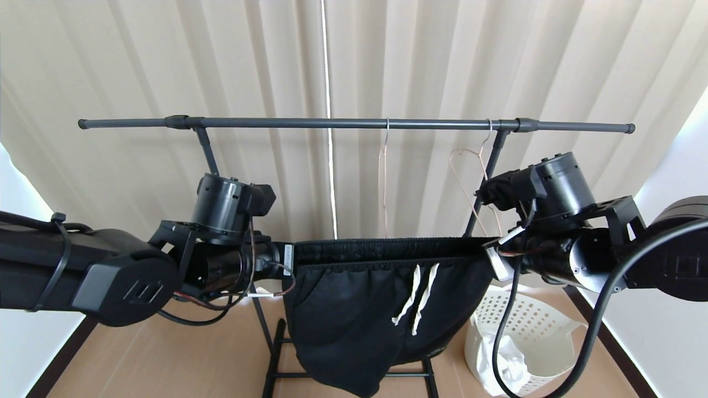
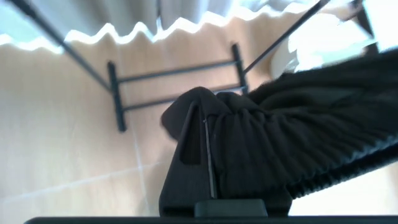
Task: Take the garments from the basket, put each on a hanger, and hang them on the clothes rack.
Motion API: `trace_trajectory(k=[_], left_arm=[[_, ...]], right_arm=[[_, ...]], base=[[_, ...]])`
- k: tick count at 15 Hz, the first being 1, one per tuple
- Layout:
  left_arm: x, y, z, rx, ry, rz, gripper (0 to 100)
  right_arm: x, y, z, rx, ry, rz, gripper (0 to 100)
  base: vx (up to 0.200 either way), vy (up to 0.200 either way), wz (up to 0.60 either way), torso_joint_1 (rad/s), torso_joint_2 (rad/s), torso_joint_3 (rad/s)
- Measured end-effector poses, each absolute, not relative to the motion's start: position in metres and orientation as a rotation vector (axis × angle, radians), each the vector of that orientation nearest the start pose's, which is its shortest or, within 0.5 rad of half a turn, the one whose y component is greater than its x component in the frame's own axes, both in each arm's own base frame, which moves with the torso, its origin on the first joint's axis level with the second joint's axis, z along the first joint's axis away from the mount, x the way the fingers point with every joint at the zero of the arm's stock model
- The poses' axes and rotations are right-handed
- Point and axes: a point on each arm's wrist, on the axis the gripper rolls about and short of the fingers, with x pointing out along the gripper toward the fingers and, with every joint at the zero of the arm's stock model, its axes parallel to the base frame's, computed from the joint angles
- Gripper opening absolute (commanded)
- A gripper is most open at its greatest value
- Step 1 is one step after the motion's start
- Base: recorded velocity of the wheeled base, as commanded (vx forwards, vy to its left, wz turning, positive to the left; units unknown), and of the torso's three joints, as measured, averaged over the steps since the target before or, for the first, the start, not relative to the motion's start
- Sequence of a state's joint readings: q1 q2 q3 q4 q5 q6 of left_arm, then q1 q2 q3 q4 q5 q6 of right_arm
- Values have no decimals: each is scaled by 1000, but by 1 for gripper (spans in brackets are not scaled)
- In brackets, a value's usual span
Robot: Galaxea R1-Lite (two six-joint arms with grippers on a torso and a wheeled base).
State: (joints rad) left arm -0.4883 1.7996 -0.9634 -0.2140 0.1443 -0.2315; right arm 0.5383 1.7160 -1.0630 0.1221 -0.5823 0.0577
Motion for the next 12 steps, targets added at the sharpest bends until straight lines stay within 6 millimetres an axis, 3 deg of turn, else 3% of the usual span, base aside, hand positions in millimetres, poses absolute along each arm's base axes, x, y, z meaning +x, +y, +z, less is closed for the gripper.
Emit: trace_trajectory(k=[8,12], left_arm=[[343,-177,185,-2,464,-355,0],[375,-196,196,-3,382,-448,0]], right_arm=[[195,172,173,-391,730,192,0],[184,201,164,-289,763,272,0]], base=[[0,0,0,0,0,0],[0,0,0,0,0,0]])
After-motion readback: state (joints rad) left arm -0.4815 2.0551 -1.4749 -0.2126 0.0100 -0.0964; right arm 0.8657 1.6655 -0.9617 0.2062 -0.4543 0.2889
